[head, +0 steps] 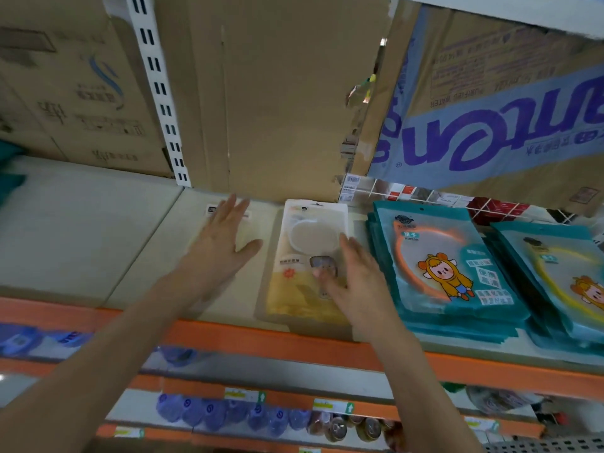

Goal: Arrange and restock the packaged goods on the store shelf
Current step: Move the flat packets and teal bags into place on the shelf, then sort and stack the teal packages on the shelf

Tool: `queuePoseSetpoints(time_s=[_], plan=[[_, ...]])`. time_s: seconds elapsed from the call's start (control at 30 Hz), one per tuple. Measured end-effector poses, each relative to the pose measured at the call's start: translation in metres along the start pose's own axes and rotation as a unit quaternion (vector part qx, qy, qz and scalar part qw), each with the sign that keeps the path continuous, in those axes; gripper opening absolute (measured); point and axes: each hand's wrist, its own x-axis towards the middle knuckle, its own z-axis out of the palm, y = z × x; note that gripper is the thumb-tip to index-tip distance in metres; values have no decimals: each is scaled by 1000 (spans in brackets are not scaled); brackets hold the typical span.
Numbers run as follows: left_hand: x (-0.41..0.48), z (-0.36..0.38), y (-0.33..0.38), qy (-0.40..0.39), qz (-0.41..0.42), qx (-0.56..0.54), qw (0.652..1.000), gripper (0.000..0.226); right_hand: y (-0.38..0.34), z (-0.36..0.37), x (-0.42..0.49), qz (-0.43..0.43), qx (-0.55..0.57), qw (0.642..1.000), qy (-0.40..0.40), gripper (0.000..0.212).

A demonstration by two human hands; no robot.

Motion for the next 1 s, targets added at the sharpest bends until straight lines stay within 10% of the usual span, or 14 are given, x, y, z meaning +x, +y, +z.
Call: queuePoseSetpoints(time_s=[0.27, 1.0], plan=[[-16, -49, -67, -22, 36, 237, 971, 78, -76, 30, 26, -55, -125, 990, -39, 78], [-66, -255, -323, 8, -48, 203, 978, 79, -365, 191, 71, -166, -112, 977, -78, 77]])
